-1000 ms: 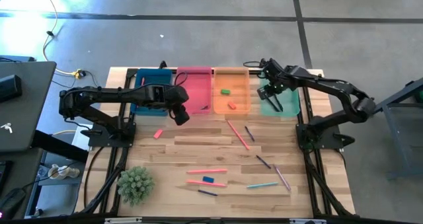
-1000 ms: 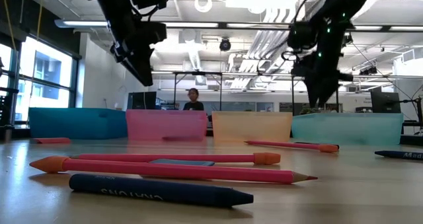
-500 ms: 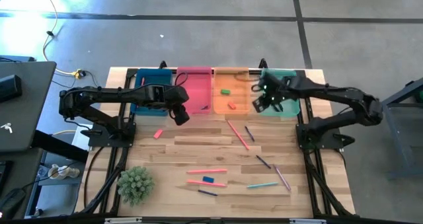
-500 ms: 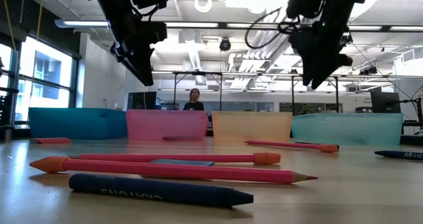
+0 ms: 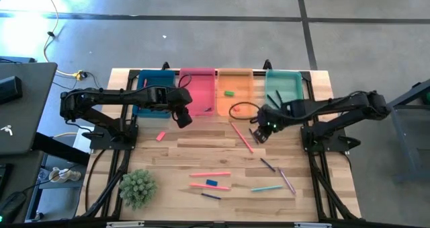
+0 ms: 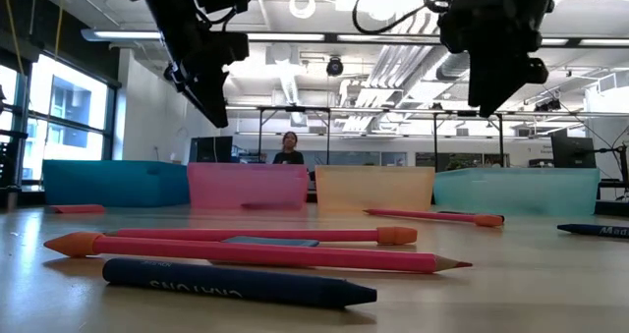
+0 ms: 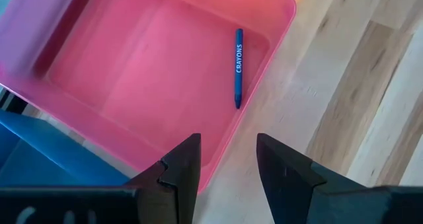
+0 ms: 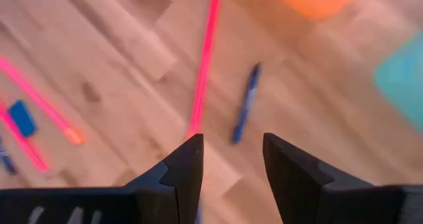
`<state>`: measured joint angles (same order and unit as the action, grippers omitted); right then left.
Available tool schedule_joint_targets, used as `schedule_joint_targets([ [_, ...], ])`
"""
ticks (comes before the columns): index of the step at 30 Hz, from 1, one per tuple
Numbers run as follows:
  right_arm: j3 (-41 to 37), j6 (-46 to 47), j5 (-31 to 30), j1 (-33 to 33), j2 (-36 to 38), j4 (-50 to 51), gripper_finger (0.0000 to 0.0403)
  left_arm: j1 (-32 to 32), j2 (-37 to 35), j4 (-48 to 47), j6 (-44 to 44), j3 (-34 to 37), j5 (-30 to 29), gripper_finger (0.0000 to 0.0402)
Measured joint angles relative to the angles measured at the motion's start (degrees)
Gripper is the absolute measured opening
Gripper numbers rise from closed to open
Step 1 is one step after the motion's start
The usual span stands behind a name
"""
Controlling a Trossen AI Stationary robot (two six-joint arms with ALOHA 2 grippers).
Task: Sort crayons/erasers/pens/pencils in bins
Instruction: Put the middle blue crayon into the pink bin
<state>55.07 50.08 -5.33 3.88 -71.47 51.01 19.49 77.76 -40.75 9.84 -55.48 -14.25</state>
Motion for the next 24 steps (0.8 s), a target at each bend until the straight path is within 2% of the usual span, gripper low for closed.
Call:
schedule_joint_targets([
  [11,1.68,17.0,1.17,11.44,-4.89,-3.76,0.0149,0.0,0.02,0.27,-4.11,-0.01,0.14,0.0133],
  [18,10.59,17.57,0.21,15.22,-13.5,7.28,0.0149,-0.01,0.02,0.79,-5.06,-0.01,0.14,0.0133],
  [24,11.63,15.66,0.1,17.8,-18.66,9.59,0.0149,-0.02,0.02,0.74,-2.99,-0.01,0.16,0.0133],
])
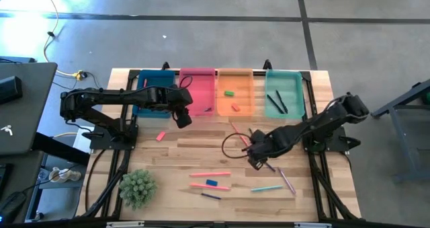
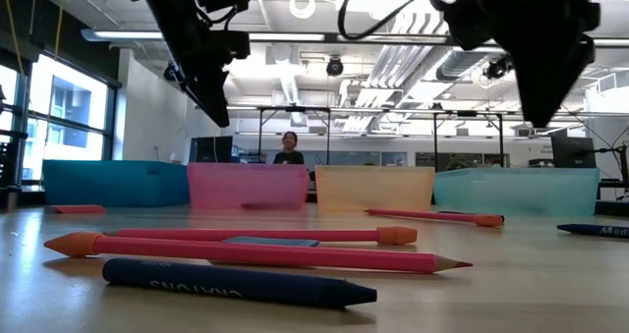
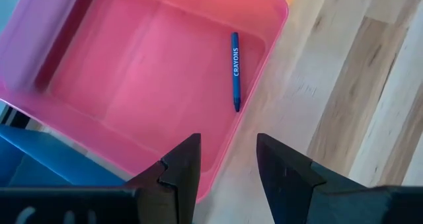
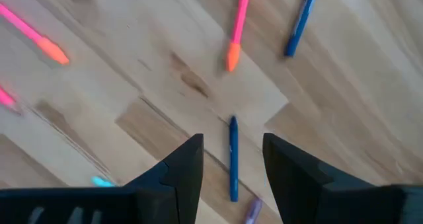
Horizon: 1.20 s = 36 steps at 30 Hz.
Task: Sort crayons/erasers/pens/pencils in bins
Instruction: Put the middle blue crayon into the pink bin
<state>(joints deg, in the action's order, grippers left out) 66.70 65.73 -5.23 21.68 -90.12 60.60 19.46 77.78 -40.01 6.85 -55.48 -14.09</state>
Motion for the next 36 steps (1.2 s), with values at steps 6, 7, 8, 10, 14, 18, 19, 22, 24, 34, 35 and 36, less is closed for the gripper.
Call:
schedule_joint_targets([
  [6,-0.02,0.02,4.48,1.53,-4.22,0.24,0.0149,0.0,0.0,-0.02,2.83,0.0,0.76,0.0133],
  [7,-0.02,0.02,4.85,1.82,-4.85,0.24,0.0149,0.0,0.0,0.0,3.07,0.0,0.98,0.0133],
  [8,-0.02,0.02,4.9,2.03,-5.44,0.2,0.0149,0.0,0.0,0.0,3.29,0.01,1.23,0.0133],
  [10,-0.04,0.02,5.07,2.45,-6.51,0.24,0.0149,0.0,0.0,0.0,3.46,0.02,1.42,0.0133],
  [14,-0.09,-0.41,5.03,2.98,-8.51,0.3,0.0149,-0.02,0.0,0.0,3.46,0.0,1.44,0.0133],
  [18,-0.09,-3.29,4.85,3.25,-10.19,0.41,0.0149,-0.02,0.0,-0.02,3.47,0.0,1.49,0.0133],
  [19,-0.09,-4.08,4.85,3.25,-10.56,0.39,0.0149,-0.02,0.0,-0.02,3.48,0.0,1.49,0.0133],
  [22,-0.1,-6.01,4.75,3.25,-11.6,0.39,0.0149,-0.02,0.0,-0.02,3.48,0.0,1.49,0.0133],
  [24,-0.11,-6.68,4.44,3.24,-12.01,0.36,0.0149,-0.02,0.0,-0.02,3.48,0.01,1.49,0.0133],
  [34,-0.5,-6.46,3.54,3.23,-12.34,-0.79,0.0149,-0.02,0.0,-0.02,3.48,0.01,1.49,0.0133],
  [35,-1.15,-5.56,3.92,3.22,-12.31,-1.74,0.0149,-0.02,0.0,-0.02,3.48,0.0,1.49,0.0133],
  [36,-1.96,-4.6,4.68,3.22,-12.32,-2.58,0.0149,-0.02,0.0,-0.02,3.48,0.0,1.49,0.0133],
])
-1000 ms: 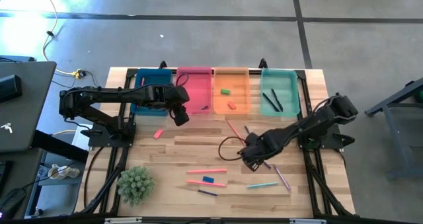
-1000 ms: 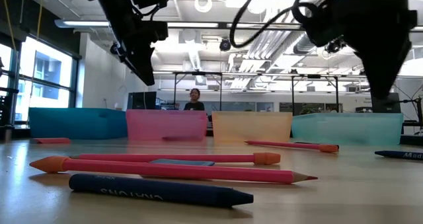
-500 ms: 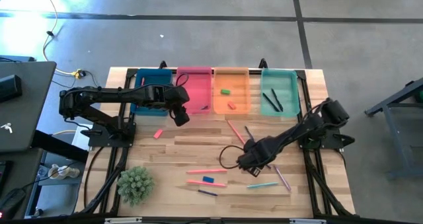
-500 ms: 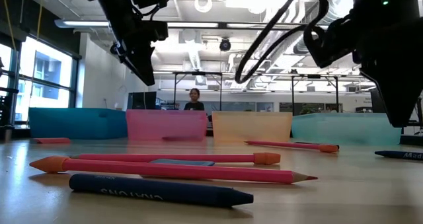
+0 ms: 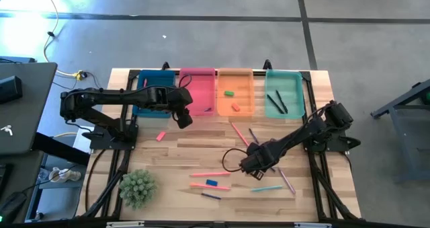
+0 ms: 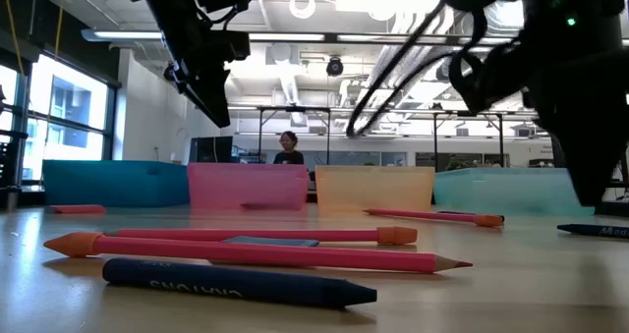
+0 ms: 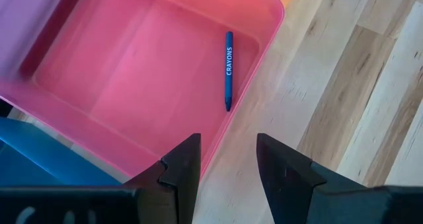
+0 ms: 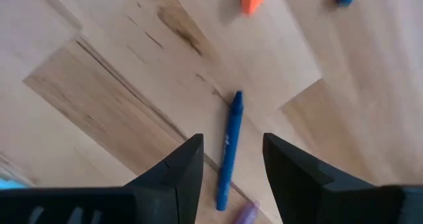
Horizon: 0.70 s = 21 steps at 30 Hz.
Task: Sort crayons/erasers/pens/pencils in bins
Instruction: Put the middle blue crayon into the pink bin
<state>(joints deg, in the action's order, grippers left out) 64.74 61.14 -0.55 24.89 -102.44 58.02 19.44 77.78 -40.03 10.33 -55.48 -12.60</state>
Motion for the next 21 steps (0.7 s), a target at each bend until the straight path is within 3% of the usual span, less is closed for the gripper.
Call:
schedule_joint_targets([
  [16,-7.27,7.07,7.38,1.68,0.34,-6.64,0.0148,0.0,0.0,0.0,0.0,0.0,0.01,0.0133],
  [21,-9.08,7.96,8.72,1.92,0.44,-8.63,0.012,0.04,0.0,0.02,0.0,0.0,0.01,0.0133],
])
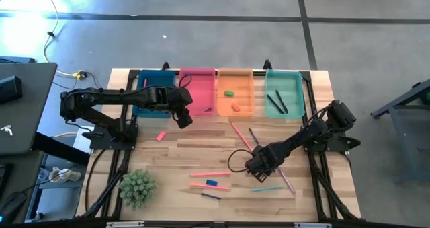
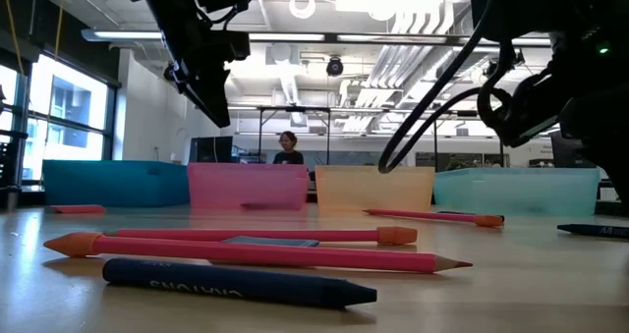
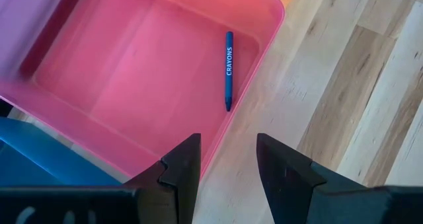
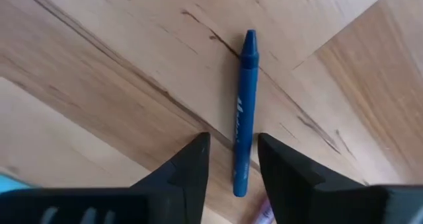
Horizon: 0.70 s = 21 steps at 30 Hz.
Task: Sort crayons/erasers/pens/pencils in bins
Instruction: Put the middle blue crayon into the pink bin
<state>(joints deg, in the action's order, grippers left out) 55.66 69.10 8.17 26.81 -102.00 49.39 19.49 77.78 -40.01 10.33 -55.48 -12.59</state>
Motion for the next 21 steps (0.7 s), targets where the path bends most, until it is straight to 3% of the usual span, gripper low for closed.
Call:
schedule_joint_targets([
  [10,-0.08,-2.57,1.01,-0.2,-0.15,-0.9,0.0014,0.0,0.0,0.0,-0.32,0.02,-0.01,0.0133],
  [16,-0.15,-3.14,0.79,-0.2,-0.05,-1.42,0.0013,0.0,0.0,0.0,-0.36,0.02,0.65,0.0133],
  [21,-0.66,-3.45,0.03,-0.02,2.66,-4.2,0.0007,0.0,0.0,-0.01,1.49,0.01,9.5,0.0133],
])
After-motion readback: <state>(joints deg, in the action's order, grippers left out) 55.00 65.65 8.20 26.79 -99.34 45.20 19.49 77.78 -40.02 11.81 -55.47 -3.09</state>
